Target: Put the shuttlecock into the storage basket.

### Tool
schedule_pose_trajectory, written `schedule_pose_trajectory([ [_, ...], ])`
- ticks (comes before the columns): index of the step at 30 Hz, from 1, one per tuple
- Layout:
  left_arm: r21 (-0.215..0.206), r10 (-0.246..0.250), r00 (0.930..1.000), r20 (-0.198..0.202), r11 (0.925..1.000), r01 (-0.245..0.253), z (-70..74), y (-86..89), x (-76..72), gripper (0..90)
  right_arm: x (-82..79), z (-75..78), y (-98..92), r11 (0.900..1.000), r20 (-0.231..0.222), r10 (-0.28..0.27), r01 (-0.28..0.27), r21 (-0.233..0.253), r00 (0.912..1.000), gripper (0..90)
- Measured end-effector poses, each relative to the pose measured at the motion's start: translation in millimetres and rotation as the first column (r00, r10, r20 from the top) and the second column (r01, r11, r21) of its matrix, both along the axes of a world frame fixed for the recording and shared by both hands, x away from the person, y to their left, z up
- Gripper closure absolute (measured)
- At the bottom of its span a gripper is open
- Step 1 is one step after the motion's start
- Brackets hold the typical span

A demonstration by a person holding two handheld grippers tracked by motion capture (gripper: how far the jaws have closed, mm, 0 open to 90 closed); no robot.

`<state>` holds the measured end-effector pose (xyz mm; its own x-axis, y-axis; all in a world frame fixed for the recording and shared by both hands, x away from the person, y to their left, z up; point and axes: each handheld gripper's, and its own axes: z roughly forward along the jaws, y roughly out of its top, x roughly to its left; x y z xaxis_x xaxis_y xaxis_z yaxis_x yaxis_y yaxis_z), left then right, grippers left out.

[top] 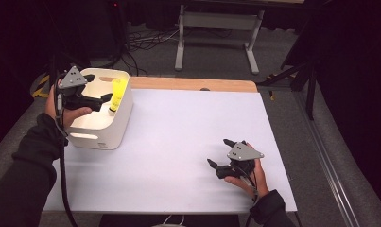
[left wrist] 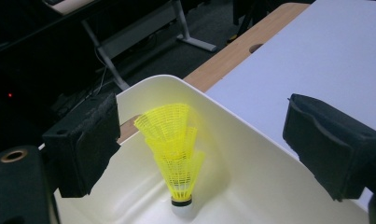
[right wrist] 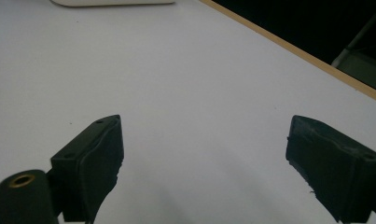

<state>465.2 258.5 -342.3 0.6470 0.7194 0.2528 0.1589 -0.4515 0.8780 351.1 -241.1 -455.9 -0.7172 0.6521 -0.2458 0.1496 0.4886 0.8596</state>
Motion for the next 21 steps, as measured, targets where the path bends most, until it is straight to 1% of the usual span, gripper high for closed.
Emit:
schedule_pose_trajectory([
  [5,-0.011,-0.020,0.9997,0.015,0.9997,0.020,-1.0,-1.7,-6.7,9.9,-0.4,0.7,0.5,1.000,0.005,-0.001,0.001,0.003,1.0000,12.5],
  [7,-0.009,-0.022,0.9996,0.020,0.9997,0.022,-1.2,-2.1,-8.4,8.6,-1.0,1.0,0.6,1.000,0.009,-0.001,0.001,0.002,1.0000,12.4],
  [8,-0.006,-0.034,0.9990,0.029,0.9994,0.034,-0.6,-1.2,-11.0,7.9,-1.2,1.3,0.5,1.000,0.010,-0.001,0.001,0.001,1.0000,12.4],
  [11,-0.007,-0.034,0.9989,0.031,0.9994,0.034,0.0,-0.8,-13.7,7.6,-1.4,1.9,0.7,1.000,0.012,-0.003,0.003,0.004,0.9999,12.2],
  [12,-0.012,-0.036,0.9984,0.043,0.9993,0.036,0.6,0.5,-16.8,7.4,-1.5,2.0,0.9,1.000,0.013,-0.003,0.003,0.005,0.9999,12.2],
  [13,-0.012,-0.036,0.9984,0.043,0.9993,0.036,0.6,0.5,-16.8,7.2,-1.5,2.0,0.9,1.000,0.013,-0.003,0.003,0.005,0.9999,12.2],
  [14,-0.025,-0.036,0.9982,0.047,0.9990,0.038,0.5,1.4,-19.0,7.2,-1.5,2.0,1.0,1.000,0.013,-0.002,0.001,0.004,0.9999,12.2],
  [15,-0.027,-0.036,0.9978,0.056,0.9989,0.038,0.3,1.9,-21.3,7.1,-1.4,1.9,1.4,1.000,0.012,-0.003,0.003,0.001,0.9999,12.2],
  [18,-0.028,-0.039,0.9971,0.066,0.9987,0.041,-0.5,2.6,-25.9,7.0,-2.3,2.1,2.1,1.000,0.014,-0.002,0.002,-0.004,0.9999,12.2],
  [21,-0.039,-0.047,0.9964,0.070,0.9980,0.050,-1.0,2.5,-31.3,6.9,-3.0,3.0,2.7,1.000,0.018,-0.001,0.001,-0.004,0.9998,12.2],
])
